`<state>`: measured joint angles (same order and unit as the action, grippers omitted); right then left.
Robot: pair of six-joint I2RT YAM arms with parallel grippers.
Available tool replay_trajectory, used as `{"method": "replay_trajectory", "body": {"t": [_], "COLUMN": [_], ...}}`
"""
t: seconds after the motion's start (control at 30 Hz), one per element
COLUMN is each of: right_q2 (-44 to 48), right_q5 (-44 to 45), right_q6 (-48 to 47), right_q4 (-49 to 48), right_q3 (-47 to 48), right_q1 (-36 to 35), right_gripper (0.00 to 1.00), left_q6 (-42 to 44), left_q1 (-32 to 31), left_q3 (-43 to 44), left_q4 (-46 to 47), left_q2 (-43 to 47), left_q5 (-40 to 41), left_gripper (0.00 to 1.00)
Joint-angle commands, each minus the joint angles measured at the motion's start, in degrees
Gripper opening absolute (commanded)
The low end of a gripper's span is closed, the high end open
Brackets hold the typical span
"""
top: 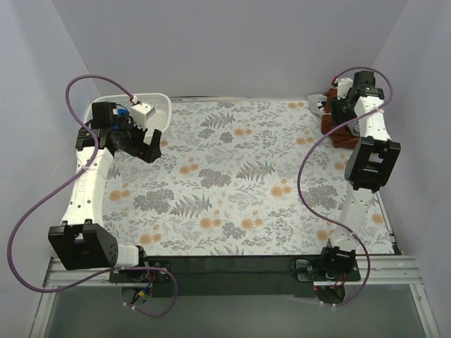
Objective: Roll the towels
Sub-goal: Grab a towel with the right arm
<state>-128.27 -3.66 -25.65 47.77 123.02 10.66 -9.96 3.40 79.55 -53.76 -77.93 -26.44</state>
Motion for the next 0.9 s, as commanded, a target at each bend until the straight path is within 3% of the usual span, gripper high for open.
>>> {"method": "replay_trajectory", "body": {"t": [0.0,0.5,0.6,0.67,0.87], "right_q2": [-1.8,-11.4,-11.9,-11.6,-1.4], "right_q5": [1.7,15.8,17.1,17.8,17.7], "right_q6": [1.1,-0.4,-1.7,-2.4,-2.9], "right_q4": [-5.3,-16.5,-17.7,-18.6,-19.1], "right_q3": [1.8,3.2,2.6,2.1,3.5], "right_q1": [-1.4,-4.4,-4.3,-4.2,-3.5], "right_gripper": [0.52,0.5,0.36,0.02,0.01], "left_q6": [-0.5,-1.2,-1.5,-1.6,-2.3], "left_q1": [0.1,0.1,0.1,0.1,0.1], "left_q3": [0.5,2.1,2.0,2.1,2.1], "left_q4": [-0.8,-3.1,-3.1,-2.9,-2.1], "left_q2": [-0.5,-2.8,-2.9,-3.0,-3.3], "left_q5": [-1.0,1.0,0.9,1.0,0.3], "left_gripper": [0.98,0.98,0.98,0.98,0.98]}}
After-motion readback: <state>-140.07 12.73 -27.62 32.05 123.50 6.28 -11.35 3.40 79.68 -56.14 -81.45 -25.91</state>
